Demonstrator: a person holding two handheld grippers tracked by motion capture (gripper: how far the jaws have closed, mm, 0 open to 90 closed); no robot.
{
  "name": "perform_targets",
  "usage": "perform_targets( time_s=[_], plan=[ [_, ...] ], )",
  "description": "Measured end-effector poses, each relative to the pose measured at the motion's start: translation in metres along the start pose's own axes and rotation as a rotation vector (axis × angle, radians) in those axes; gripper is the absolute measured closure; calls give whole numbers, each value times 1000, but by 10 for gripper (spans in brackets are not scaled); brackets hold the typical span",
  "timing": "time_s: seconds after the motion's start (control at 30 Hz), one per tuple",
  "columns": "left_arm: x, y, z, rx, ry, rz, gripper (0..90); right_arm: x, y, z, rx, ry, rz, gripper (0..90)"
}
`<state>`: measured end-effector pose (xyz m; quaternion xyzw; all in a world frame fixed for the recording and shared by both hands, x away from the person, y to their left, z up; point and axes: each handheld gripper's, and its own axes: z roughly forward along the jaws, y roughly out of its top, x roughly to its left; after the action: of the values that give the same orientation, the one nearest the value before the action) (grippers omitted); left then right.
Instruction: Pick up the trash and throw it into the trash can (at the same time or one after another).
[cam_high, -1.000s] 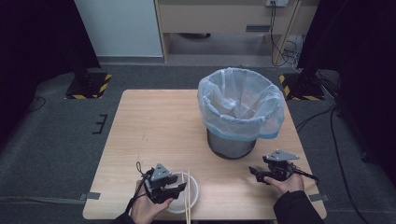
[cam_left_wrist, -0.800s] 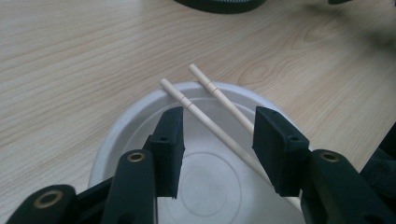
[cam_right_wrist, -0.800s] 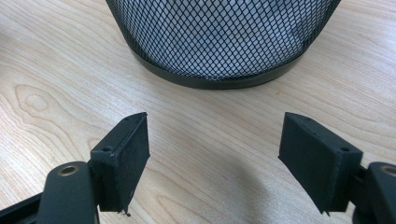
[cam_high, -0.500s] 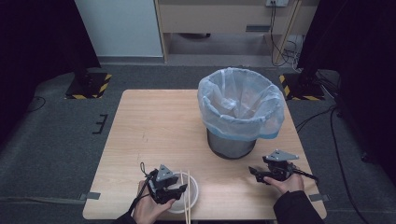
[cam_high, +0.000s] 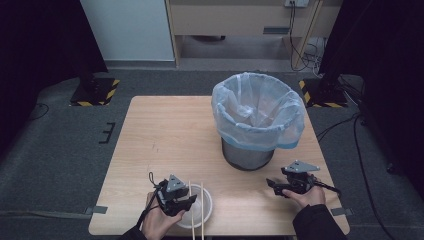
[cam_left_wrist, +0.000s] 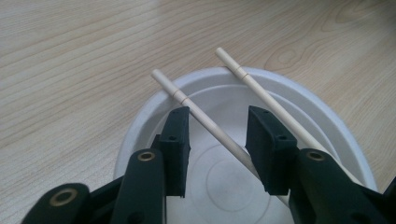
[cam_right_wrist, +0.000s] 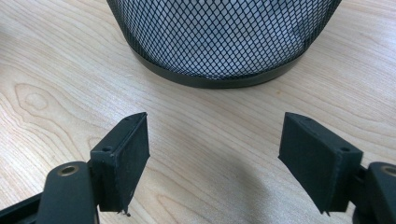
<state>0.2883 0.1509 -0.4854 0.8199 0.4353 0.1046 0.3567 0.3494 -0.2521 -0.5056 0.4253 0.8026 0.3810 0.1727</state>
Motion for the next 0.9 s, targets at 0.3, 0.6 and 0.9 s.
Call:
perform_targets(
  time_s=[0.3, 0.6, 0.9],
  plan=[
    [2, 0, 1, 16, 3, -2, 646, 0, 0, 0, 1, 1, 0, 244],
    [1, 0, 0, 45, 5, -14, 718, 0, 0, 0, 0, 1, -4, 244],
    [2, 0, 0, 63, 1, -10, 804, 0, 0, 0, 1, 2, -3, 244]
  ],
)
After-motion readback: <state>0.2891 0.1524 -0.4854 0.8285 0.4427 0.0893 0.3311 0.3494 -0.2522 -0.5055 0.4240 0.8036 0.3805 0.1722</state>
